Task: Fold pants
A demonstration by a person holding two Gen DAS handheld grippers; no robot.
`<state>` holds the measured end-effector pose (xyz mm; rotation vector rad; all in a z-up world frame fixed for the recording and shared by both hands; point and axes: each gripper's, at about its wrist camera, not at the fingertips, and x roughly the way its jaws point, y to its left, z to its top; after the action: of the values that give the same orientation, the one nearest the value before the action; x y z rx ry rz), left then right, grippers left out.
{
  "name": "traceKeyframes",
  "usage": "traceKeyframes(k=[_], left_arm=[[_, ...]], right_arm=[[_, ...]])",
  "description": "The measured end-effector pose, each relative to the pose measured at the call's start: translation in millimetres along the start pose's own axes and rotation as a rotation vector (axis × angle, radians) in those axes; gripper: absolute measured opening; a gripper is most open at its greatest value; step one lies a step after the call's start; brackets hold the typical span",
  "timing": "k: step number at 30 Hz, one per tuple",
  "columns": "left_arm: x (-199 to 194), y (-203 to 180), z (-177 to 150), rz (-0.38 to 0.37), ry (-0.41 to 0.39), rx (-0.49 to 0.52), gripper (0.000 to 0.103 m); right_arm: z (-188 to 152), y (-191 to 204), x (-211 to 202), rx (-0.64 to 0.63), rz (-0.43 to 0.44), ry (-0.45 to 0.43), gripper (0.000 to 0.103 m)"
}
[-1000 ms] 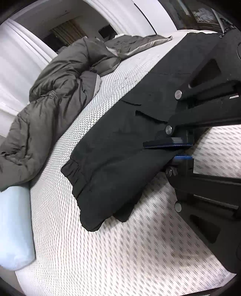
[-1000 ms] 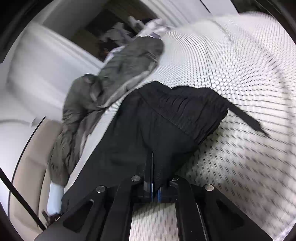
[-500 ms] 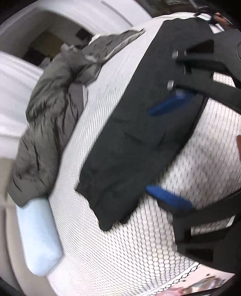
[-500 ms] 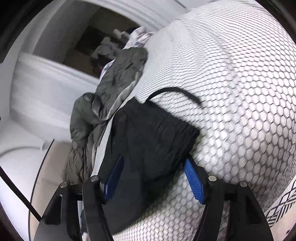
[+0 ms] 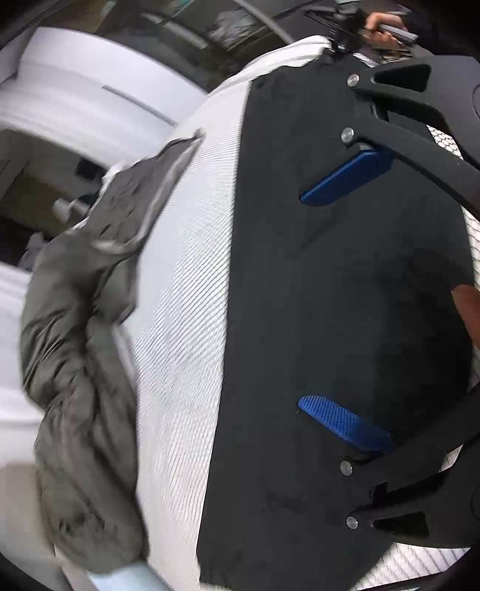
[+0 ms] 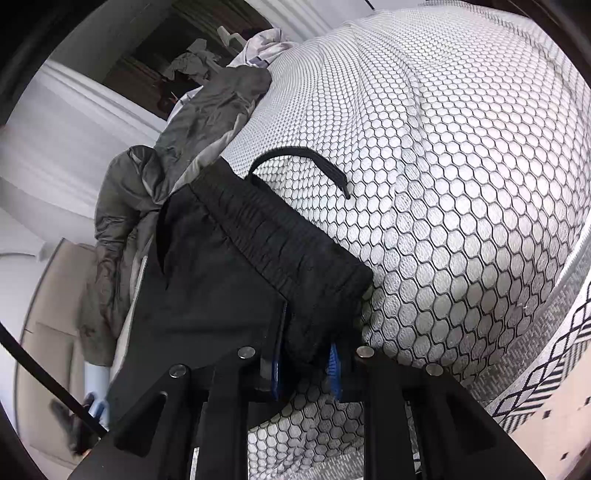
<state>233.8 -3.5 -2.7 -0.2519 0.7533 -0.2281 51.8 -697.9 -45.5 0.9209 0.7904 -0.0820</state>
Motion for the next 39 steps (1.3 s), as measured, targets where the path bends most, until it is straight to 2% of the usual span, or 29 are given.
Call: traceKeyframes(k=[1,2,3,6,7,9,11,13,18,19,20,21,23,24,25,28,31,33,35,38,39], left_arm=[[8.3,-5.3,-4.0,-0.011,0.018,0.001,0.102],[15.3,-9.5,-8.9,-0.023,0.035,0.004,0.102],[21.0,-12.5,-13.8,-0.028,0.054,0.012,0.102],[36.6,-19.9,-23.2,-0.018,0.124,0.048,0.102],[42.6,-23.0,-26.9,-0.005,0.154,0.064,0.102],[53.9,-24.0,-32.3,0.026,0.189,0.076,0.102],[60.6,-29.4,-34.1,0.046,0.203,0.102,0.102],[63.4,-35.6,-36.0,0.068,0.206,0.124,0.102],[70.5,-40.8,-37.7,0.094,0.211,0.144,0.102],[70.8,-41.8,-38.9,0.092,0.211,0.141,0.102],[72.1,-39.9,-36.5,0.090,0.213,0.140,0.102],[72.3,-39.5,-37.3,0.088,0.214,0.141,0.102],[76.6,-30.0,-30.6,0.084,0.214,0.141,0.102],[76.8,-29.9,-30.4,0.083,0.215,0.146,0.102],[77.1,-28.8,-30.2,0.080,0.214,0.146,0.102],[78.7,-26.1,-28.8,0.070,0.215,0.146,0.102],[78.3,-25.4,-29.5,0.073,0.215,0.150,0.102],[77.7,-25.5,-29.6,0.074,0.214,0.148,0.102],[78.0,-26.0,-29.5,0.081,0.215,0.150,0.102],[77.9,-27.0,-29.3,0.085,0.216,0.150,0.102],[76.2,-27.4,-28.9,0.084,0.214,0.144,0.102]], right_arm=[[1.2,3.8,-7.8,-0.013,0.000,-0.026,0.040],[2.6,6.6,-13.5,-0.024,-0.010,-0.053,0.050],[4.2,10.4,-25.8,-0.035,-0.033,-0.122,0.060],[10.8,19.8,-41.3,-0.087,-0.057,-0.215,0.061],[19.5,29.3,-42.3,-0.133,-0.107,-0.240,0.061],[34.3,45.4,-44.3,-0.222,-0.145,-0.282,0.062],[53.5,57.0,-35.4,-0.256,-0.111,-0.258,0.067],[75.9,64.0,-15.2,-0.283,-0.037,-0.157,0.070],[104.5,93.7,52.9,-0.388,-0.069,0.014,0.070],[107.7,101.4,68.1,-0.417,-0.078,0.038,0.068],[107.2,106.6,79.8,-0.437,-0.095,0.052,0.061],[105.9,114.8,92.1,-0.486,-0.127,0.079,0.045],[98.4,130.9,106.6,-0.595,-0.185,0.074,0.031],[94.7,138.8,106.5,-0.641,-0.182,0.053,0.020],[94.0,137.1,97.0,-0.653,-0.185,0.028,0.003],[109.3,127.3,72.0,-0.571,-0.212,-0.090,0.003],[105.8,120.0,92.6,-0.584,-0.260,-0.044,0.003],[108.6,120.0,97.5,-0.552,-0.259,-0.057,0.004],[114.9,120.5,94.7,-0.502,-0.262,-0.112,0.004],[120.3,115.9,91.9,-0.476,-0.430,-0.182,0.004],[122.8,114.4,91.0,-0.458,-0.430,-0.177,0.005]])
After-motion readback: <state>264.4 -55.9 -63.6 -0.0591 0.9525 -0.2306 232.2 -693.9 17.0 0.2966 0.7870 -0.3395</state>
